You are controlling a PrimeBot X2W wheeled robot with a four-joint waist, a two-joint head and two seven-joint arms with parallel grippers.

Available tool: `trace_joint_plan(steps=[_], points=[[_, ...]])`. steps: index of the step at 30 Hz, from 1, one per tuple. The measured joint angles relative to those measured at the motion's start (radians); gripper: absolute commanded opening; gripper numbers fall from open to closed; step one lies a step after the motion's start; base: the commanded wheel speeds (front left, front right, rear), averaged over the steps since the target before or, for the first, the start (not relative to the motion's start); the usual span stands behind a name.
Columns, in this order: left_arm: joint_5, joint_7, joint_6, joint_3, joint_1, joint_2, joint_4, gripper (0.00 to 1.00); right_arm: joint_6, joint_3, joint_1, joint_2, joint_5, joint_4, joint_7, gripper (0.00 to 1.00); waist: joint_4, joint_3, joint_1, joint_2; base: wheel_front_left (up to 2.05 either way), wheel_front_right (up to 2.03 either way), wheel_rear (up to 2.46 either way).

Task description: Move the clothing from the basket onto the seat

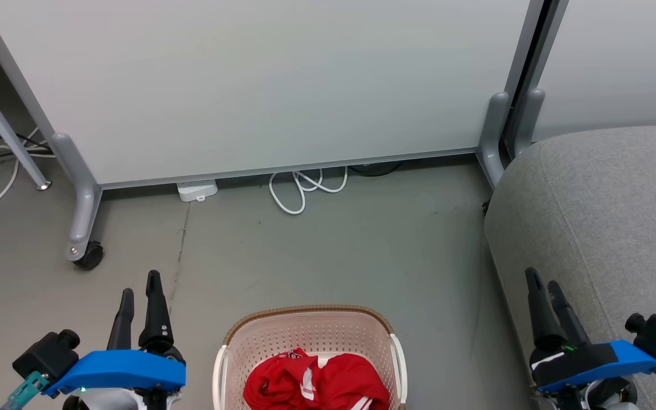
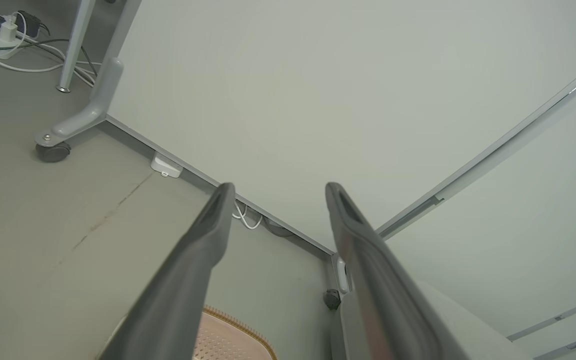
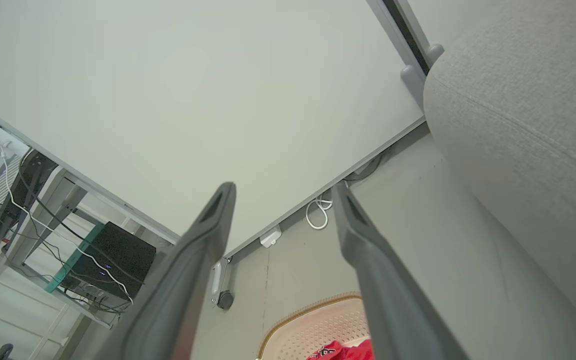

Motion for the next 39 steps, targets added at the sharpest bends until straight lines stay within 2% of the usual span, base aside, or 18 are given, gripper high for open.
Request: trace_joint_plan(steps=[39], points=[[0.394,-0.101,-0.018,-0.035,0.000,0.004,0.058,1.00,0.000,0.016,0.000,-0.002,-0.421,0.002,-0.100,1.00,0.006,0.005,0.0000,0.0000,0.00,0.00,0.00]])
